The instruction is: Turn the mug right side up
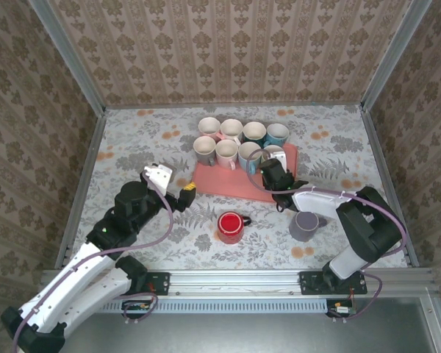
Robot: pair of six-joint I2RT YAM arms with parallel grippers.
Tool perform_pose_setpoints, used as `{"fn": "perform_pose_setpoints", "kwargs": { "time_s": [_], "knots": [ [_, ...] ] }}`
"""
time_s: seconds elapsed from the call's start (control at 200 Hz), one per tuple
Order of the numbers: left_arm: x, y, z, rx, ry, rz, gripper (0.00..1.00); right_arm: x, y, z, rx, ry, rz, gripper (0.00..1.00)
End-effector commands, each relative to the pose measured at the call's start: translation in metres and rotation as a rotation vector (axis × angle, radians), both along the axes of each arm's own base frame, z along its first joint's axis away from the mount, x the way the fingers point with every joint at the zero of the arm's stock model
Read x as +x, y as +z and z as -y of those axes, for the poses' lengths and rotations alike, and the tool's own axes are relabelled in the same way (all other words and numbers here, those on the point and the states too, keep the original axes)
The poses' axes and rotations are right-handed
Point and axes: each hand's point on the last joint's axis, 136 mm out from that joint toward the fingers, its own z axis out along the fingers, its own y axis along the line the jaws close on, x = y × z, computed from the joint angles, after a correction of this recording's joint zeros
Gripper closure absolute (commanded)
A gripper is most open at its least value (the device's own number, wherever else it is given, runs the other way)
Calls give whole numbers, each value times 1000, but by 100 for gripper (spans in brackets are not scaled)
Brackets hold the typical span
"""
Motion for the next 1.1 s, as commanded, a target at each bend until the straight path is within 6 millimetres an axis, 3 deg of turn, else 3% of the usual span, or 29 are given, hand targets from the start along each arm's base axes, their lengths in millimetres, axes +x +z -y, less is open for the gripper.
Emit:
{"fn": "perform_pose_setpoints", "kwargs": {
  "time_s": [0.0, 0.17, 0.3, 0.335, 0.425, 0.665, 0.855, 1.095],
  "knots": [
    [1, 2, 3, 7, -12, 27, 0, -2, 7, -2, 39, 1, -6, 65],
    [1, 1, 3, 11, -15, 27, 0, -13, 21, -1, 72, 12, -6, 57],
    [0, -1, 5, 12, -25, 22, 0, -22, 33, 0, 92, 31, -9, 44],
    [0, -1, 7, 13, -30, 20, 0, -24, 46, 0, 111, 38, 13, 43],
    [-2, -2, 9, 18, -46, 17, 0, -32, 55, -2, 129, 66, 4, 42],
    [-21, -11, 31, 52, -201, 12, 0, -62, 80, -36, 278, 303, -28, 41],
    [-40, -30, 58, 105, -358, -59, 0, -80, 107, -52, 370, 421, -4, 40],
    [-61, -72, 92, 304, -486, -197, 0, -91, 114, -57, 421, 450, -6, 37]
  ]
}}
